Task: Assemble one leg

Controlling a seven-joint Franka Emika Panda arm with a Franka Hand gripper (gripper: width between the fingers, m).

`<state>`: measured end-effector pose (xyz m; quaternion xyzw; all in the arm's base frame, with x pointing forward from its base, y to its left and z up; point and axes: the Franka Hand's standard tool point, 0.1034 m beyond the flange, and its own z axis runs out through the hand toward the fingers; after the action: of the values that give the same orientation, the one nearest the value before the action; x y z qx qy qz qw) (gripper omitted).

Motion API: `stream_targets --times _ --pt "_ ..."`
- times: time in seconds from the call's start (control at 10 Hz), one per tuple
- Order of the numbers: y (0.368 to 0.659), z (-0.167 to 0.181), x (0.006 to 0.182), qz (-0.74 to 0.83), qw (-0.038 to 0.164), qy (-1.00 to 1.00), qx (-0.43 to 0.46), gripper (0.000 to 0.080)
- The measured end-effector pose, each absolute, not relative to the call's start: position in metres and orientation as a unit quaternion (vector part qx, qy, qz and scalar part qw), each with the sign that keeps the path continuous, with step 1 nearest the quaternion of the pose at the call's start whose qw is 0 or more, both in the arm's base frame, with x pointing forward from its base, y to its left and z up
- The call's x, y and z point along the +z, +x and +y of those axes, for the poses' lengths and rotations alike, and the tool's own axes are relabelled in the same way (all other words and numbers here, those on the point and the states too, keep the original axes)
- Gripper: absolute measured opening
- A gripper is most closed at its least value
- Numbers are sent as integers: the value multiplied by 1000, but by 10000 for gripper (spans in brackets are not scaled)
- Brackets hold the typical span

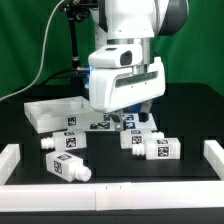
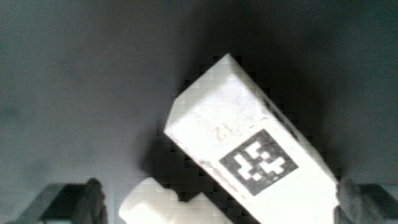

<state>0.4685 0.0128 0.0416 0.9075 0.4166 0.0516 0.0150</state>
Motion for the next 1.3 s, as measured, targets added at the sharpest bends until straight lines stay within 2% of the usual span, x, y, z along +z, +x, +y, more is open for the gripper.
stream_targets --times 0.5,0.7,0.9,1.0,1.1,1.3 --pt "451 21 9 423 10 905 51 649" --pt "452 21 10 423 11 905 52 649" --pt "451 21 10 423 11 905 51 402" --pt "452 21 10 423 11 905 52 402" --pt "452 21 10 423 11 905 52 282" --pt "439 31 13 427 11 902 59 282"
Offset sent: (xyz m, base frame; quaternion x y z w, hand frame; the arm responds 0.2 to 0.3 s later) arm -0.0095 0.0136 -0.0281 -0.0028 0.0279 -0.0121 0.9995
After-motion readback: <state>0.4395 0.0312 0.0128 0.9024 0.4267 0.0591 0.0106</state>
